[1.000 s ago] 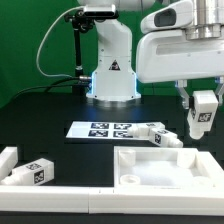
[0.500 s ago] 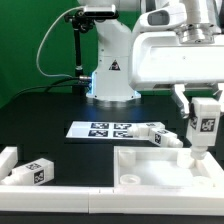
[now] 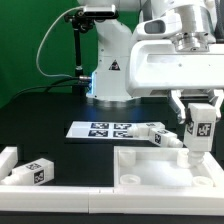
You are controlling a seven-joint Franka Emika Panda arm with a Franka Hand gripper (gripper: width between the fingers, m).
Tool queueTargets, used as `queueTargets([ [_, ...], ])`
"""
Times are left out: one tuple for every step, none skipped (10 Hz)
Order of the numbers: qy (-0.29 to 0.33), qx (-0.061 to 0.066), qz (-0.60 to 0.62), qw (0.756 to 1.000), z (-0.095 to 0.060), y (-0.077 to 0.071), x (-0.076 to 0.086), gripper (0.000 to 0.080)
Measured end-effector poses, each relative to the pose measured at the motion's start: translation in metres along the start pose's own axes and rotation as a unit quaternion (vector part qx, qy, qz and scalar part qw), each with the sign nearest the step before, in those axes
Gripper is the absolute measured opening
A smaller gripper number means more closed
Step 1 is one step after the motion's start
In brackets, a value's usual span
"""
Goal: Assemble one leg
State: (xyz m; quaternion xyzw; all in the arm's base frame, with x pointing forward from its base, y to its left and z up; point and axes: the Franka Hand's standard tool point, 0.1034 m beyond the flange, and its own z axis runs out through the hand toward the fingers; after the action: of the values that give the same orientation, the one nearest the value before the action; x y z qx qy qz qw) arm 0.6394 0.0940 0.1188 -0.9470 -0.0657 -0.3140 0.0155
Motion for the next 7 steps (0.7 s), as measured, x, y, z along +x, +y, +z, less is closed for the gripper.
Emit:
queueTargets([
  [-0.022,0.004,0.002,1.000,0.004,-0.002,-0.006,0.0287],
  [-0.026,0.008,0.000,1.000,0.005,-0.007,-0.007,0.0287],
  [-0.030,0.011,-0.001,0.999,0.006,-0.011,-0.011,0.0287],
  [-0.032,0.013,-0.003,0.999,0.007,-0.015,-0.014,0.0287],
  [-0.034,0.015,-0.004,0.999,0.009,-0.018,-0.018,0.0287],
  [-0.029,0.015,-0.006,0.999,0.011,-0.021,-0.020,0.0287],
  [-0.030,0.015,-0.007,0.999,0.014,-0.020,-0.022,0.0287],
])
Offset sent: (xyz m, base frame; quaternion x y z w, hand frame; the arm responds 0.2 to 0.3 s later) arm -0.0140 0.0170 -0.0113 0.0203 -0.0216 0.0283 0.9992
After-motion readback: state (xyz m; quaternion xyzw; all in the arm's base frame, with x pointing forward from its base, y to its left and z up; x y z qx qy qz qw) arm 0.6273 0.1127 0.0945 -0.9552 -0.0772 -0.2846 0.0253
